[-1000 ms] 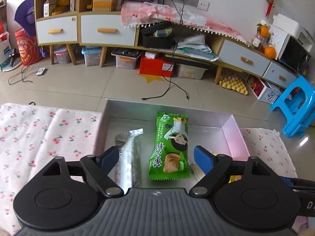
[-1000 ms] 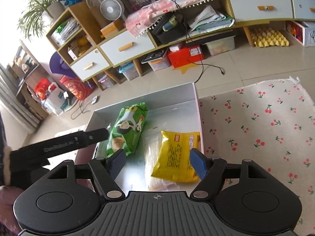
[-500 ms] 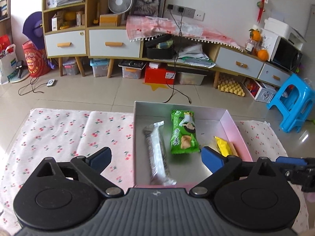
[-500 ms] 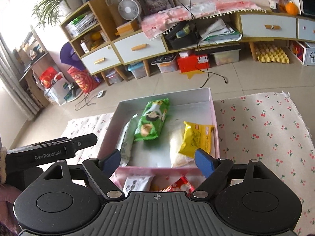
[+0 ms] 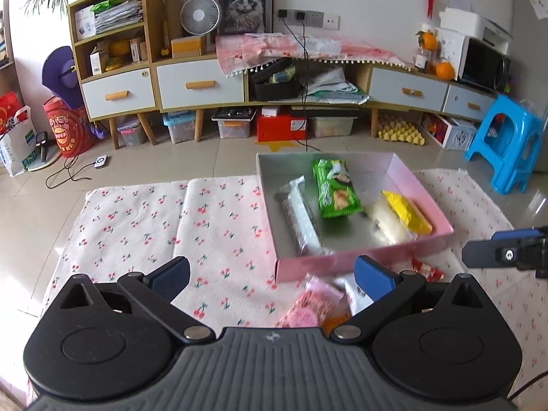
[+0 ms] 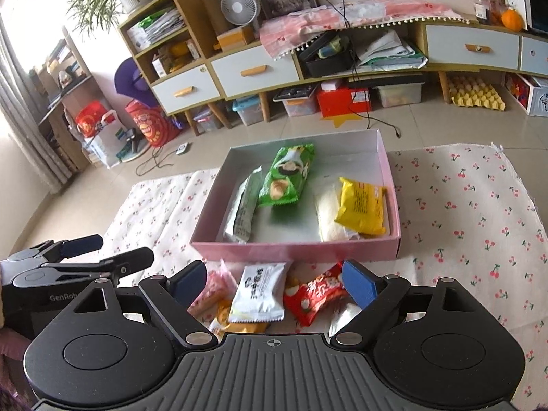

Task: Organize snacks
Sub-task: 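Move both open grippers back to the remaining snacks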

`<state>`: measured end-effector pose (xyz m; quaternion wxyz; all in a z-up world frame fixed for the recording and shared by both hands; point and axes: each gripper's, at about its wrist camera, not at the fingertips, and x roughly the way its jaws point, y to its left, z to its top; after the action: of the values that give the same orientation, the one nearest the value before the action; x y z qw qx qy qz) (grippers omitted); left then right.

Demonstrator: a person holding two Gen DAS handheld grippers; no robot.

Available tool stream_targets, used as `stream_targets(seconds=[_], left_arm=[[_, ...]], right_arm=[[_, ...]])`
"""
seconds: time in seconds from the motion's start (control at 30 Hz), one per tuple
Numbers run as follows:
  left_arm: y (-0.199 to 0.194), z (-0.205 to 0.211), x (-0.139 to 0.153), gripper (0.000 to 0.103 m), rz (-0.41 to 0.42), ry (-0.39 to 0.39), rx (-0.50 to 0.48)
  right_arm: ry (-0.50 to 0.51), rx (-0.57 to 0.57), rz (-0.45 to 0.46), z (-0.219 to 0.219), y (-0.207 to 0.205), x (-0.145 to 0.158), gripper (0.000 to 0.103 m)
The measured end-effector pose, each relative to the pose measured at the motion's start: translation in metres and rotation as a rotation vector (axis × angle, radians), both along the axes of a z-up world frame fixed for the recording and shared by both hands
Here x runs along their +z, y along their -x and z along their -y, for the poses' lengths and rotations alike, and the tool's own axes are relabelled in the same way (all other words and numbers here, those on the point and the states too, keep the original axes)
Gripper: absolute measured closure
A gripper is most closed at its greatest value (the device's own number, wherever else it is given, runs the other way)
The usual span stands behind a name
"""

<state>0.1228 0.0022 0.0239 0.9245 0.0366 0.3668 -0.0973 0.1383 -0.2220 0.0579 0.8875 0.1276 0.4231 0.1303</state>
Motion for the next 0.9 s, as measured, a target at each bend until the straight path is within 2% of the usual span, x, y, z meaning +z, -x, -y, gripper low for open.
stream_targets(seconds=[0.23, 0.47, 0.67, 0.8, 0.9], left_arm=[[0.016, -0.006, -0.014, 0.001, -0.026, -0.052, -0.041], [0.015, -0.015, -0.030, 0.001, -0.053, -0.007, -0.056], [0.011, -0.020, -0.042, 0.001, -0.017, -0.022, -0.121], [0.006, -0.027, -0.056, 0.001, -0.058, 0.027, -0.136], [0.003, -0.027, -0.063, 0.002, -0.089, 0.029, -0.142]], right_arm=[[0.030, -0.017, 0.013, -0.010, 0.012, -0.015, 0.014], [0.037, -0.046, 0.008, -0.011, 0.012, -0.035, 0.014], [0.082, -0.038, 0.034, -0.020, 0.009, -0.050, 0.014], [0.081, -0.030, 0.034, -0.024, 0.004, -0.059, 0.014], [0.087, -0.023, 0.020, -0.027, -0.001, -0.066, 0.014]])
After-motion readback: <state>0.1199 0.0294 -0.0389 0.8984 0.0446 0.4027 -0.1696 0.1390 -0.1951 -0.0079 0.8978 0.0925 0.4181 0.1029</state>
